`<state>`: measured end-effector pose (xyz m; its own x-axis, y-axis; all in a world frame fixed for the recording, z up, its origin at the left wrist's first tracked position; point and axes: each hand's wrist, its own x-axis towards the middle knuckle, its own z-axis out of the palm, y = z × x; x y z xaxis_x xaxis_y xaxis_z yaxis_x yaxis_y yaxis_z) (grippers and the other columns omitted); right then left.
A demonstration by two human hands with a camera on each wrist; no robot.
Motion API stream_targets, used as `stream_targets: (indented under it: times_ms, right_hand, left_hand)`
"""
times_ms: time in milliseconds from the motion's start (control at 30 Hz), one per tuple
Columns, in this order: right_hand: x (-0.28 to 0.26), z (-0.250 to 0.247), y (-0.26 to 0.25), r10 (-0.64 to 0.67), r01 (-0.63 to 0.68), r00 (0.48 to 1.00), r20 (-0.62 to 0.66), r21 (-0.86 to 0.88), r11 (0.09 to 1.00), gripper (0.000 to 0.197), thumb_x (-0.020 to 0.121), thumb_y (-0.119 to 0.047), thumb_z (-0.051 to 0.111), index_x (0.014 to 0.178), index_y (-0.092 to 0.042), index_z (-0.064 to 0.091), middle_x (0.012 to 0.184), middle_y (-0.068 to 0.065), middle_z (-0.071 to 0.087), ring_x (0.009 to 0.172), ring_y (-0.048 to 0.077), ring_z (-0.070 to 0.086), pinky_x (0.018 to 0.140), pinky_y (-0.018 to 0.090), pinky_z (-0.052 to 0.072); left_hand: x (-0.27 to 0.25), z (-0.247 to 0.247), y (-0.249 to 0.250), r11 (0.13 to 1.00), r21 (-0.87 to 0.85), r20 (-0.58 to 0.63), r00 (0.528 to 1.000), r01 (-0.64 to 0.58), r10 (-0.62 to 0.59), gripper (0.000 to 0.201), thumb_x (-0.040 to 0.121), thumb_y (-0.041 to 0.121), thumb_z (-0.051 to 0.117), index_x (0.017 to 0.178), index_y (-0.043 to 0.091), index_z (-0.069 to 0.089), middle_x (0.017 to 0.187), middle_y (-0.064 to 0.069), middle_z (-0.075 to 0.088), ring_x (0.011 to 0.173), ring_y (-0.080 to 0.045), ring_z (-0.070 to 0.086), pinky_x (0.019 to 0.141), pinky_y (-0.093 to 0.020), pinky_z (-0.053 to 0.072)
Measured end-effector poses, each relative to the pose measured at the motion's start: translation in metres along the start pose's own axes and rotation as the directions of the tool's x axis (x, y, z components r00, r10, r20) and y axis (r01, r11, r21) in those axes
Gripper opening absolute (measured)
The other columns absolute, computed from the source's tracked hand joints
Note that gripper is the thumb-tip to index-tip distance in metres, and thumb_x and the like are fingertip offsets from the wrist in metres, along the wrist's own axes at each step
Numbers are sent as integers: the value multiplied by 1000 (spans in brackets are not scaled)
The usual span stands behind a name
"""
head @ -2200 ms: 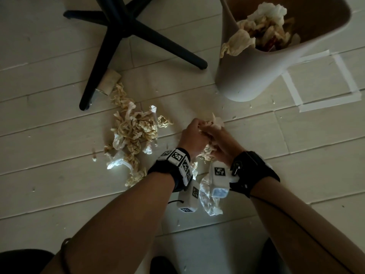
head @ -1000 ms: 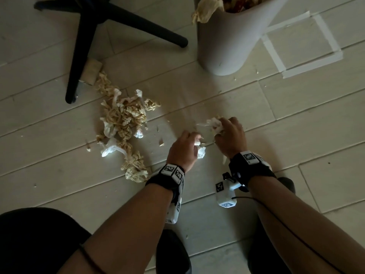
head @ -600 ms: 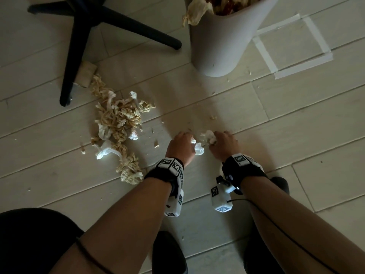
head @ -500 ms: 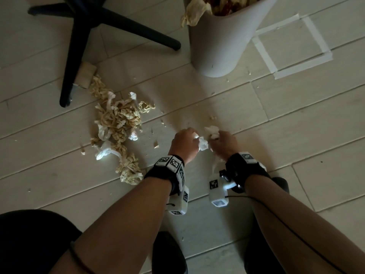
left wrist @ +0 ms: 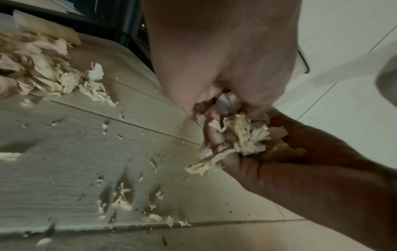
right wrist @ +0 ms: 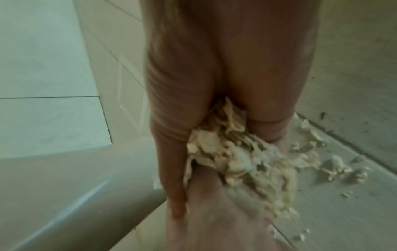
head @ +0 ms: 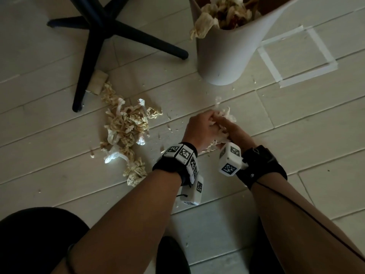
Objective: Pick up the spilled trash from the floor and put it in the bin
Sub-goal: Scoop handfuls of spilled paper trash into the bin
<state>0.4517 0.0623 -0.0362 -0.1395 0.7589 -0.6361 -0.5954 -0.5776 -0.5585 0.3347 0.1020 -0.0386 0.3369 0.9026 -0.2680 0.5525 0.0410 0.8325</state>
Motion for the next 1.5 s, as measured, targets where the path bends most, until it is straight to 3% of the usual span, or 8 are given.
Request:
stream_targets:
  times_ms: [233,533,633,700,1000,1233,1400,1500]
  right_hand:
    - [9,26,-15,6,-6,1000,-3,30,1000,23,102,-10,39,88,-9,57,58,3,68,46,11,65,43,18,51]
    - [29,62,-39,-166,87,967,-194,-360,929,23,75,3,72,98,-2,68,78,9,73,72,22,72,64,30,59]
    - [39,68,-44,-404,85,866,-294,-711,698,20,71,-13,71,91,-14,71,84,6,75,82,24,72,76,40,61]
    - [32,76,-54,-514,94,823,-243,-834,544,17,76,-13,65,92,-15,70,86,7,73,82,24,71,75,40,62]
    - [-8,134,-156,-890,591,457,-11,-744,313,5,85,-14,61,88,-16,62,86,-5,69,80,7,65,70,20,54]
    - [33,137,-236,-732,391,678,72,-878,276,44,86,-24,56,127,-15,43,130,12,41,103,21,54,85,32,56]
    - [63,127,-249,-553,38,831,-52,-988,151,81,87,-51,56,154,-27,19,161,17,8,144,44,22,114,54,32]
    - [74,122,-247,-444,-112,895,-45,-986,-127,80,89,-65,44,157,-34,14,165,14,11,149,41,15,119,57,19]
  left_hand:
    - [-11,-17,2,941,-338,34,999,24,-14,64,81,16,65,140,26,43,137,0,58,123,-16,59,100,-41,53]
    - [4,-45,14,925,-349,-91,988,-150,126,73,78,-14,57,138,25,42,142,-8,37,125,-22,53,93,-27,55]
    - [8,-51,22,948,-258,-91,982,-184,166,74,76,-15,51,140,21,43,144,-6,40,126,-16,50,95,-13,47]
    - [8,-58,25,939,-283,-127,978,-194,164,72,75,-11,50,137,25,45,143,-1,44,123,-16,52,93,-23,52]
    - [11,-69,-9,971,-239,-267,963,-26,-40,37,90,1,49,122,19,58,106,2,70,101,-9,65,87,-33,56]
    - [2,-67,-29,993,-95,-155,984,73,-88,38,91,5,47,122,23,58,105,2,69,100,-12,65,85,-21,52]
    - [-5,-85,-55,982,-55,-198,961,183,-190,37,90,4,49,121,20,59,107,-1,68,102,-16,62,83,-20,44]
    - [-15,-97,-71,969,-20,-256,936,246,-243,39,88,1,49,123,16,60,110,-3,66,99,-13,58,86,-20,41]
